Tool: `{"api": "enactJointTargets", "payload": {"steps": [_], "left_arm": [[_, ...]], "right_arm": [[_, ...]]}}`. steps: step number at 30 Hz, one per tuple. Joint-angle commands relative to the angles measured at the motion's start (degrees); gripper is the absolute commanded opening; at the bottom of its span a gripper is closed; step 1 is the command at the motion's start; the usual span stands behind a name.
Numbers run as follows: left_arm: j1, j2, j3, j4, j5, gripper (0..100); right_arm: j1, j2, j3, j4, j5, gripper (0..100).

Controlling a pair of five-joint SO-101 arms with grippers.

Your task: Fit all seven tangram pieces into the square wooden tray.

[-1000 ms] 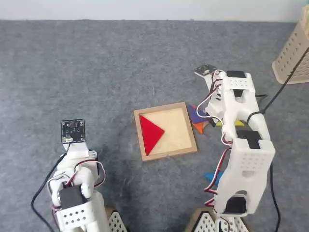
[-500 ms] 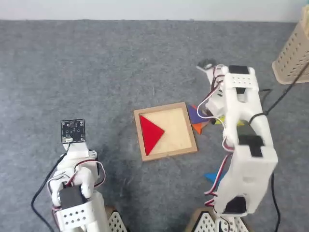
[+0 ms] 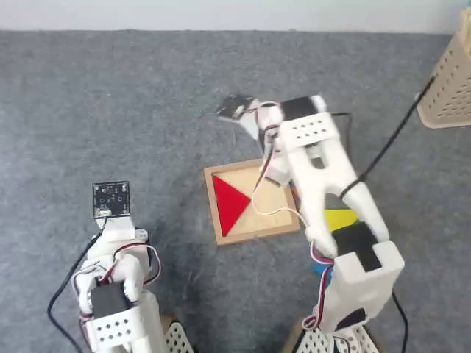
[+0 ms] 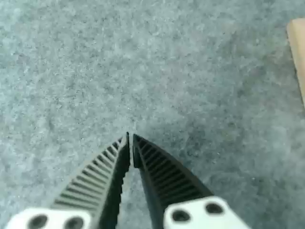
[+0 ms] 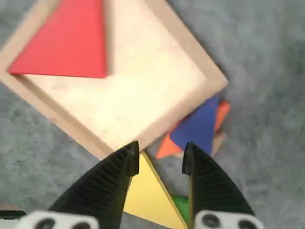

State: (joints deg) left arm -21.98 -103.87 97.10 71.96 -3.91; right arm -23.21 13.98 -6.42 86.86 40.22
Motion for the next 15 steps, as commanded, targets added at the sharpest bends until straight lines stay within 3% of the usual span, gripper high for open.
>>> {"api": "enactJointTargets", "payload": {"steps": [1, 3, 6, 11, 15], "left_arm": [[0.18, -0.79, -0.48, 0.44, 0.44, 1], [0.18, -0.79, -0.48, 0.44, 0.44, 1], [0.18, -0.79, -0.48, 0.44, 0.44, 1], [0.18, -0.79, -0.48, 0.44, 0.44, 1], [0.18, -0.79, -0.48, 0.44, 0.44, 1]], "right_arm": [[1.45, -4.53, -2.73, 1.45, -0.35, 14.5], [4.09, -5.05, -2.20, 3.91, 0.35, 14.7], [9.01, -7.52, 2.46, 6.64, 9.76, 14.8], [14.29, -18.86, 21.10, 2.86, 23.38, 15.3], [15.25, -30.81, 38.68, -1.80, 34.64, 24.7]]}}
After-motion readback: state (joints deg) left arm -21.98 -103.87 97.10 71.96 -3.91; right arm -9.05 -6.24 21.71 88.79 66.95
